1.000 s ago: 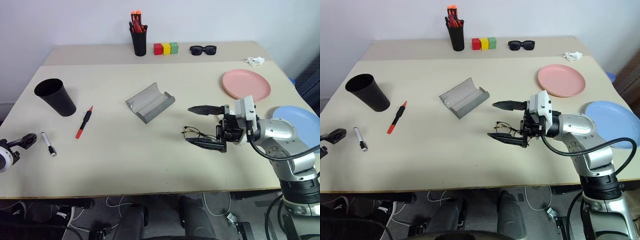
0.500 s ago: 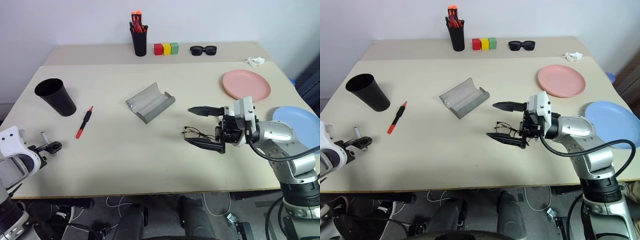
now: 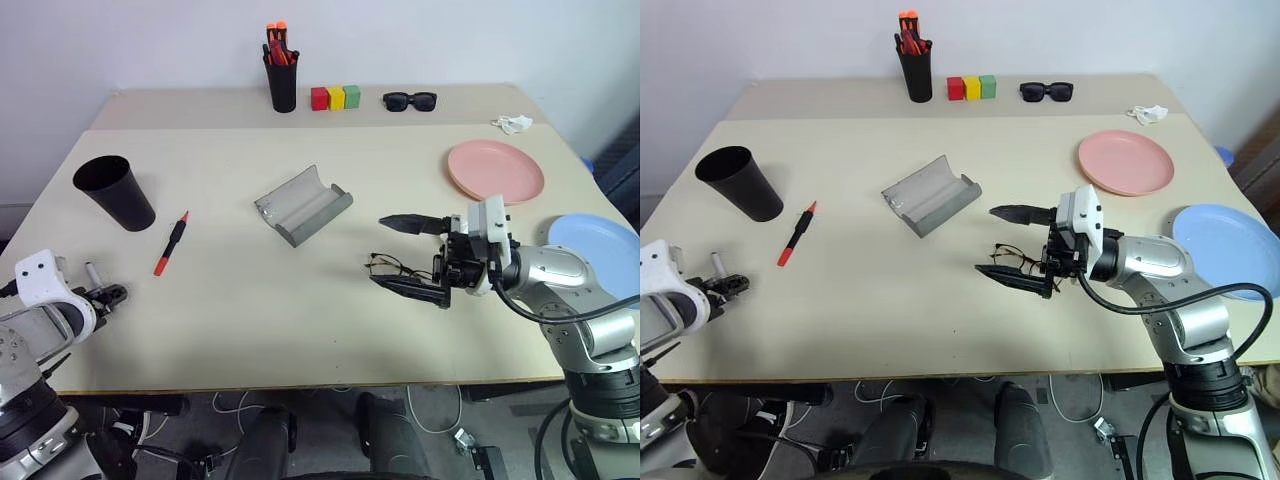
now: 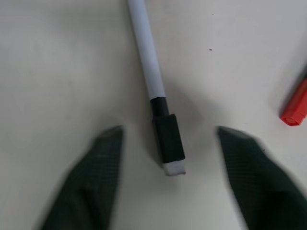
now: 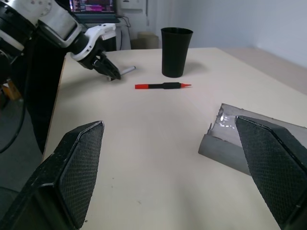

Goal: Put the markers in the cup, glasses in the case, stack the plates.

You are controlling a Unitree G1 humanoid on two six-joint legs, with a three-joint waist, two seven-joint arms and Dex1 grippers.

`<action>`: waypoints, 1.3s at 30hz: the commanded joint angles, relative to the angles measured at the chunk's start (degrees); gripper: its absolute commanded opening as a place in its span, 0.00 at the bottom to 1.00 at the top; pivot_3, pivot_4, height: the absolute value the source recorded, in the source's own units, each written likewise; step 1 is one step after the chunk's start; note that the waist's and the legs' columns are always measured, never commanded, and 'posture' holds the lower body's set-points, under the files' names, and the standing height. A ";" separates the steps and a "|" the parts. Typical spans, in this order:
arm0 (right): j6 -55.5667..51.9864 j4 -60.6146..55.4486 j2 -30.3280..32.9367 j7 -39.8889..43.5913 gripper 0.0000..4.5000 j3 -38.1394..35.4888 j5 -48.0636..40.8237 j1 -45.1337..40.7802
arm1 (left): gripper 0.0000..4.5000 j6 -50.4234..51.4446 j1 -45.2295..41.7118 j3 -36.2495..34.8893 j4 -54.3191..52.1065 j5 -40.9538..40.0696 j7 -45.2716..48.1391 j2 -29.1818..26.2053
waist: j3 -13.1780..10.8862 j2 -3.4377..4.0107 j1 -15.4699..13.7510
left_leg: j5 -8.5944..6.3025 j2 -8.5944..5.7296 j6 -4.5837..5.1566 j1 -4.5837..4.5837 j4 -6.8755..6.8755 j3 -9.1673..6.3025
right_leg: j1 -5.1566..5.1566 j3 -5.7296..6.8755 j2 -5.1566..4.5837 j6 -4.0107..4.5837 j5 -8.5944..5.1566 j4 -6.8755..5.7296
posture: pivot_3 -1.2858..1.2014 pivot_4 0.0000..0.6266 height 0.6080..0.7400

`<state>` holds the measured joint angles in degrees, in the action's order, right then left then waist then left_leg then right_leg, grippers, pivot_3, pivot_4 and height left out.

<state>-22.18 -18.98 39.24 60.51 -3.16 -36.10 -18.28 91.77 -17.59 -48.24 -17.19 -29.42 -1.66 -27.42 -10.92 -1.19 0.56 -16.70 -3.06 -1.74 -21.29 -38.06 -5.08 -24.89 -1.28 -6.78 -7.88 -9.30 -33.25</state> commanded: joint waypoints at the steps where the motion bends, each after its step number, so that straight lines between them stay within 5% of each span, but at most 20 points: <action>1: 0.18 -2.10 0.91 -0.53 1.00 -2.08 -0.55 -0.53 | 0.18 0.72 0.80 0.01 -1.31 1.21 0.92 0.98 | 0.00 0.00 -0.04 | 0.00 0.00 0.00 0.00 0.00 0.00 | 0.01 0.00 0.00 0.00 0.00 0.00 | 0.52 0.24 1.00; 3: 0.19 -1.91 0.97 -0.64 1.00 -2.11 -0.55 -0.64 | 0.01 0.61 0.66 0.07 -1.57 1.95 1.57 0.70 | 0.00 0.00 -0.02 | 0.00 0.00 0.00 0.01 0.00 -0.01 | 0.01 0.00 0.00 0.00 0.00 0.00 | 0.52 0.24 1.00; 7: 0.37 -1.48 0.70 -0.96 1.00 -1.86 -0.27 -0.93 | 0.01 -7.15 1.30 -0.68 -2.06 4.36 2.13 -0.06 | 0.00 0.00 0.08 | 0.00 0.00 0.00 0.01 0.00 0.00 | 0.00 0.01 0.00 0.00 0.00 0.00 | 0.52 0.24 1.00; 13: 0.62 -1.19 0.38 -1.20 1.00 -1.60 -0.10 -1.04 | 0.01 -37.37 6.54 -1.06 -1.64 10.23 3.47 1.26 | 0.00 -0.02 0.14 | 0.00 0.02 -0.03 -0.02 0.02 0.04 | -0.04 -0.01 -0.01 0.02 0.00 0.08 | 0.52 0.24 1.00; 20: 0.78 -0.48 -0.41 -1.55 1.00 -0.94 0.36 -2.27 | 0.01 -65.92 1.37 3.62 4.51 11.59 10.69 -2.45 | 0.03 -0.08 -1.24 | 0.04 0.02 -0.09 -0.08 -0.07 0.04 | 0.01 0.01 -0.02 0.23 -0.06 0.15 | 0.52 0.24 1.00; 31: 0.92 -0.67 -1.94 -2.84 1.00 -0.33 1.56 -3.54 | 0.01 -95.83 -23.75 17.02 43.73 16.61 15.58 -6.22 | 0.03 -0.08 -1.17 | 0.05 0.00 -0.07 -0.05 -0.08 0.06 | 0.05 0.05 -0.01 0.01 0.06 0.13 | 0.52 0.24 1.00; 39: 0.47 -2.57 -0.97 -4.42 1.00 -2.12 1.73 -1.82 | 0.01 -107.71 -30.02 18.33 62.45 15.35 16.21 -6.04 | 0.03 -0.08 -0.09 | 0.02 0.02 -0.02 -0.07 -0.05 0.05 | -0.02 0.08 -0.01 -0.02 0.08 0.11 | 0.52 0.24 1.00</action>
<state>-22.12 -19.10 37.54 56.49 -3.46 -33.97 -20.19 -13.23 -46.18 -29.44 45.30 -13.30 14.65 -32.22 -10.89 -1.27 0.47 -16.68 -3.04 -1.76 -21.36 -38.11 -5.03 -24.91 -1.20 -6.79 -7.90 -9.22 -33.14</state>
